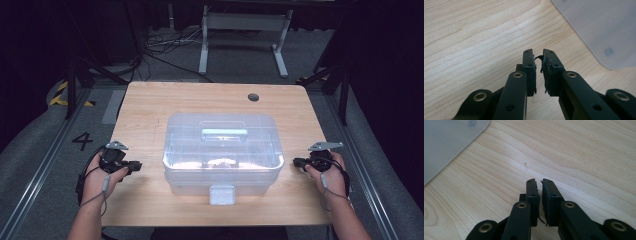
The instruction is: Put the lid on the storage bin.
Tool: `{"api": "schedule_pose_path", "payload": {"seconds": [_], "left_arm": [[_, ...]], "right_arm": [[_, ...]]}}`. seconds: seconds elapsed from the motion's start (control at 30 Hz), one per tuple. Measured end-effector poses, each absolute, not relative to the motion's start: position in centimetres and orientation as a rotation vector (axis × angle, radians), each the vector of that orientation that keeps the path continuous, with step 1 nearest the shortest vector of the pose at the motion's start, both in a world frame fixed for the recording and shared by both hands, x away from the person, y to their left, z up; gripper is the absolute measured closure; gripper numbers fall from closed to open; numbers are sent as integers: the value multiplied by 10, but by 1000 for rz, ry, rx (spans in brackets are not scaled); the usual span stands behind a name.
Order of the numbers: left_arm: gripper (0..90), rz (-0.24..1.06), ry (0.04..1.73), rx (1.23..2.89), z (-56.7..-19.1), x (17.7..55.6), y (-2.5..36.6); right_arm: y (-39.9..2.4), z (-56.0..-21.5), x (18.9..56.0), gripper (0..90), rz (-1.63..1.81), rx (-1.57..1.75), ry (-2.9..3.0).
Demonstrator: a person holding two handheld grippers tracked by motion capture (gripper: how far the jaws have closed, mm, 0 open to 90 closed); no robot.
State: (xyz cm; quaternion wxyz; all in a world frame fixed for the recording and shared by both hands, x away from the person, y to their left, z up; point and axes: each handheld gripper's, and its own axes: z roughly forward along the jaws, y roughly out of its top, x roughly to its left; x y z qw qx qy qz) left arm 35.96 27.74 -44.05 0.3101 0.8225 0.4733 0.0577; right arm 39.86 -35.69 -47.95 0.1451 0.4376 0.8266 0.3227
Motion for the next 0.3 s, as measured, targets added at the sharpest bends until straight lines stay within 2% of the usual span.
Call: {"api": "schedule_pose_path", "payload": {"seconds": [0.17,0.3], "left_arm": [[805,154,1239,2162,-440,359,277],[787,151,1228,2152,-438,359,278]], "right_arm": [[-358,-479,398,818,946,1268,2367],[-359,-477,398,763,972,1270,2348]]}}
